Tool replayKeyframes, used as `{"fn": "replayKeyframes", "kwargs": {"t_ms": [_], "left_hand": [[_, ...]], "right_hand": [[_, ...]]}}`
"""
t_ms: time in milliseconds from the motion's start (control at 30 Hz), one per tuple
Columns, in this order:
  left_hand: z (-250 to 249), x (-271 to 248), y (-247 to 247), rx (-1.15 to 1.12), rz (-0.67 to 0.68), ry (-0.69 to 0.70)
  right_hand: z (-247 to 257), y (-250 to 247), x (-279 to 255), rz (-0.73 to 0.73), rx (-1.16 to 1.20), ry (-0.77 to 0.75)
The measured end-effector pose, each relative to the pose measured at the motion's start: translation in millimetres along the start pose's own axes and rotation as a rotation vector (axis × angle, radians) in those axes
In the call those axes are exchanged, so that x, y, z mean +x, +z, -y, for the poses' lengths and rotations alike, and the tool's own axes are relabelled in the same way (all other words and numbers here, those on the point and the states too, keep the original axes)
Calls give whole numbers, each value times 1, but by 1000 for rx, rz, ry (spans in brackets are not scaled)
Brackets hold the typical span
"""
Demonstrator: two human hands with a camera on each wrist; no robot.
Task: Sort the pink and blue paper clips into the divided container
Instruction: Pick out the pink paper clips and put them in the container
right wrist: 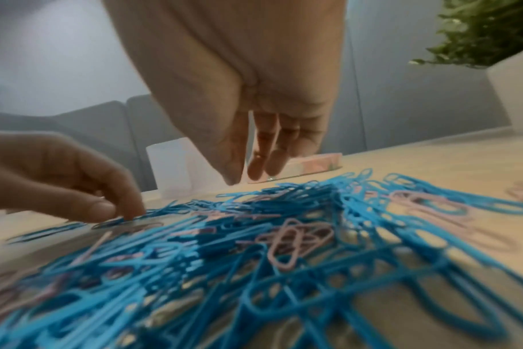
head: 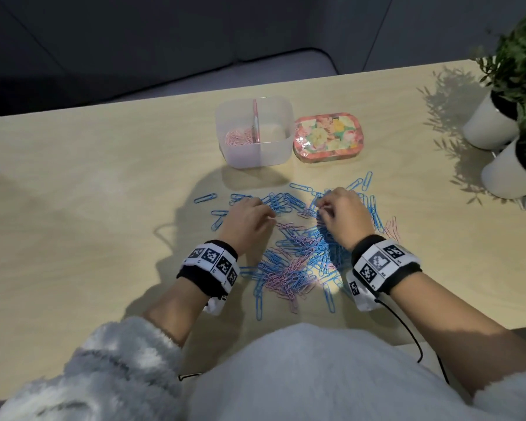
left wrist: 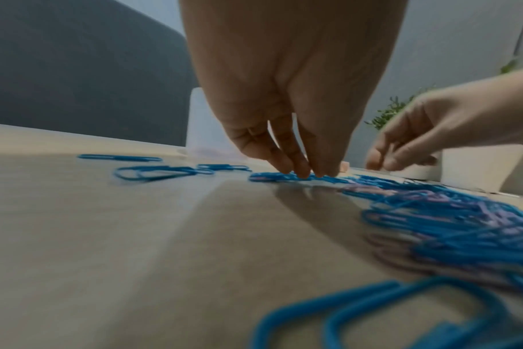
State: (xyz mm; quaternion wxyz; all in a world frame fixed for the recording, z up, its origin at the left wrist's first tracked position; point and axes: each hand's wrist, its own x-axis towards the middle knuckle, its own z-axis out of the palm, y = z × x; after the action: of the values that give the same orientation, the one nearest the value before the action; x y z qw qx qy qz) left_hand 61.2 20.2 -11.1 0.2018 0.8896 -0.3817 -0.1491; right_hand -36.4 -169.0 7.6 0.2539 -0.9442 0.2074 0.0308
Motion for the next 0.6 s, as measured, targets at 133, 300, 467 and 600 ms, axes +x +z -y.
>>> {"fn": "replayKeyframes", "kwargs": {"t_ms": [133,300,467,600], "left_hand": [[-15,6,8,-2,75,44],[-15,6,6,-40,104,24],[6,-12,0,-155,38,-24],[25,-17,-12,-369,-33,-226]], "right_hand": [[17,8,-4,105,19,-121],[20,24,-9,220,23,-121],[11,26,-13,188,48,-156],[7,18,-6,61,125,-79]]}}
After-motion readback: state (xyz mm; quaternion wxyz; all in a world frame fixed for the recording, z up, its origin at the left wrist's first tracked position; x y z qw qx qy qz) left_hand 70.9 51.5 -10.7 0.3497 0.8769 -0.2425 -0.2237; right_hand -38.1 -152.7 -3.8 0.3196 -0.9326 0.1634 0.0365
